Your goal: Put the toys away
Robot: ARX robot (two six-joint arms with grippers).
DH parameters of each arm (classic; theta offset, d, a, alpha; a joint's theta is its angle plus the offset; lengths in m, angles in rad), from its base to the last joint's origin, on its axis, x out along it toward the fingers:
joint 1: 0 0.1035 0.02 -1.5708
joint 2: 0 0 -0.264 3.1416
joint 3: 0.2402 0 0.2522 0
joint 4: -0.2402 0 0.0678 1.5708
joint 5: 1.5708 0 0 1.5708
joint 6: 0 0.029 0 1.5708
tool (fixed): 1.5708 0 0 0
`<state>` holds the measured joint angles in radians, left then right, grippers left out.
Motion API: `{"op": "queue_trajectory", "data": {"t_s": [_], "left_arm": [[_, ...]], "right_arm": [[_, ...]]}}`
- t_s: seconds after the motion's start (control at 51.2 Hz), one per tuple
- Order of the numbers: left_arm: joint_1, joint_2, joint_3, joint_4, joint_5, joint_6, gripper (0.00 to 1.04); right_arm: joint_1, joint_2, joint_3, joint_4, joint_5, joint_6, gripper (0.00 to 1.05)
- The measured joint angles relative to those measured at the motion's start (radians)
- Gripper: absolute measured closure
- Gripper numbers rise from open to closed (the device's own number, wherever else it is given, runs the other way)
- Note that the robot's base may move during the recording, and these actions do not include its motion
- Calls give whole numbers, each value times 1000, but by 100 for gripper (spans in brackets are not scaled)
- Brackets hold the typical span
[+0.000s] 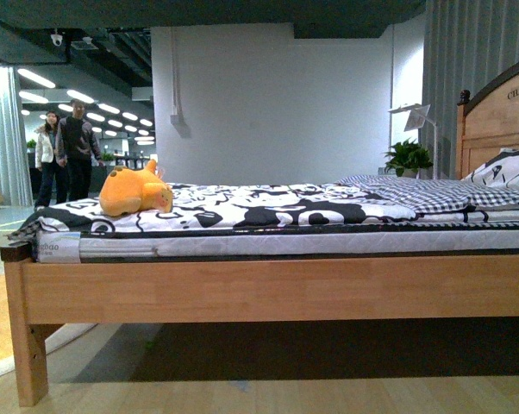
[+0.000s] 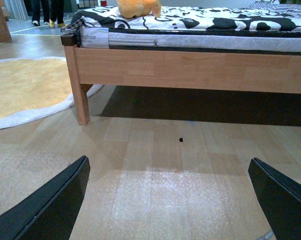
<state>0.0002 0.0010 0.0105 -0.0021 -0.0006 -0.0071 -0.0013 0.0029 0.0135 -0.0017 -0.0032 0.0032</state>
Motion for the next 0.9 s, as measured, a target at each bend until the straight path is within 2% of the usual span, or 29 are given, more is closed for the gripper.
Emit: {"op": "queue_trajectory", "data": {"t_s": [0.898], "left_arm": [[0, 0, 0, 0, 0, 0, 6]], "right_arm": [[0, 0, 0, 0, 0, 0, 6]]}}
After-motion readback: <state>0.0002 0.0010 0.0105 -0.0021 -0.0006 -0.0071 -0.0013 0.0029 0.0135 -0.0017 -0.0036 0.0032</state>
